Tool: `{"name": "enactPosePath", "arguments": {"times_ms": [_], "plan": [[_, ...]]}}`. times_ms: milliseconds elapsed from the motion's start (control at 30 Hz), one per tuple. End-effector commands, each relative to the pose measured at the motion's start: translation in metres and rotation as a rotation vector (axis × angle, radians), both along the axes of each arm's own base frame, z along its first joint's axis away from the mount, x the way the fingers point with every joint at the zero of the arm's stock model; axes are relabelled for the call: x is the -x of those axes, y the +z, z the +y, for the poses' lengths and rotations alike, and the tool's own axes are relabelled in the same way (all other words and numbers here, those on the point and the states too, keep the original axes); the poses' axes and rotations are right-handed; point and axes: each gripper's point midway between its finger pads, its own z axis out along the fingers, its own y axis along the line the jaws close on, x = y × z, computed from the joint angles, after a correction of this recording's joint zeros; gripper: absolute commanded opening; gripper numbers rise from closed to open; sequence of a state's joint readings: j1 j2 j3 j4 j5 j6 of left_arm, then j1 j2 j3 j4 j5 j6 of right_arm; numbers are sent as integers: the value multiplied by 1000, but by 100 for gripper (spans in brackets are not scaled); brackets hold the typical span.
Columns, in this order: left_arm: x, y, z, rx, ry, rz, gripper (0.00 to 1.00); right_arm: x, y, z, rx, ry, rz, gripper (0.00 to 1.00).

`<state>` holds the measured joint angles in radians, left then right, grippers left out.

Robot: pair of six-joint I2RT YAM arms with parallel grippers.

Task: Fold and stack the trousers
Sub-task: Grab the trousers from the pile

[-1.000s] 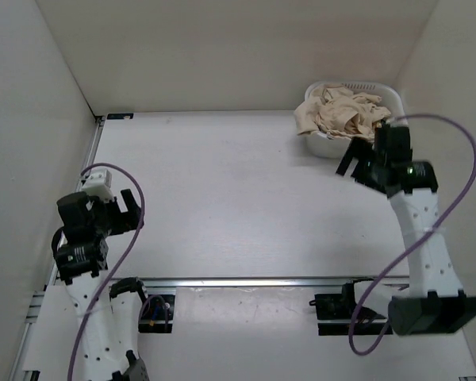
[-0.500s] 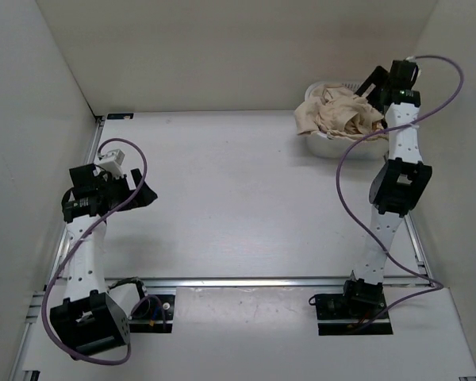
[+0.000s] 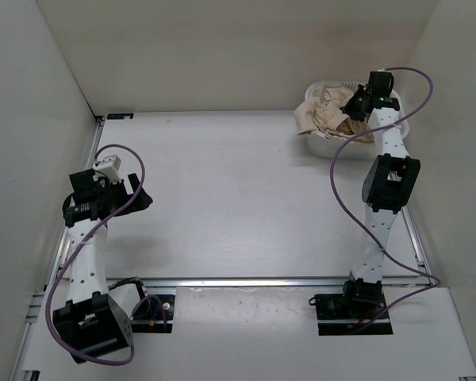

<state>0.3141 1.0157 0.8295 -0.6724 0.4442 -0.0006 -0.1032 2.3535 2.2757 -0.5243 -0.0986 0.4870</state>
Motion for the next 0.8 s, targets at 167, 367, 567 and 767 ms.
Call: {"name": "enactPosePath", "arguments": {"times_ms": [167,367,567,767], "plan": [[16,17,-2,-47,13,-113,100,59,195,34,70,84,-321,0],[18,30,-13,-32,-33,-173,100,150,321,120,105,253,-583,0],[14,56,-22,-23,-79,-242,100,262,377,237,170,487,-759,0],[8,90,-21,-53,-83,-317,100,282,314,272,94,575,-610,0]]}}
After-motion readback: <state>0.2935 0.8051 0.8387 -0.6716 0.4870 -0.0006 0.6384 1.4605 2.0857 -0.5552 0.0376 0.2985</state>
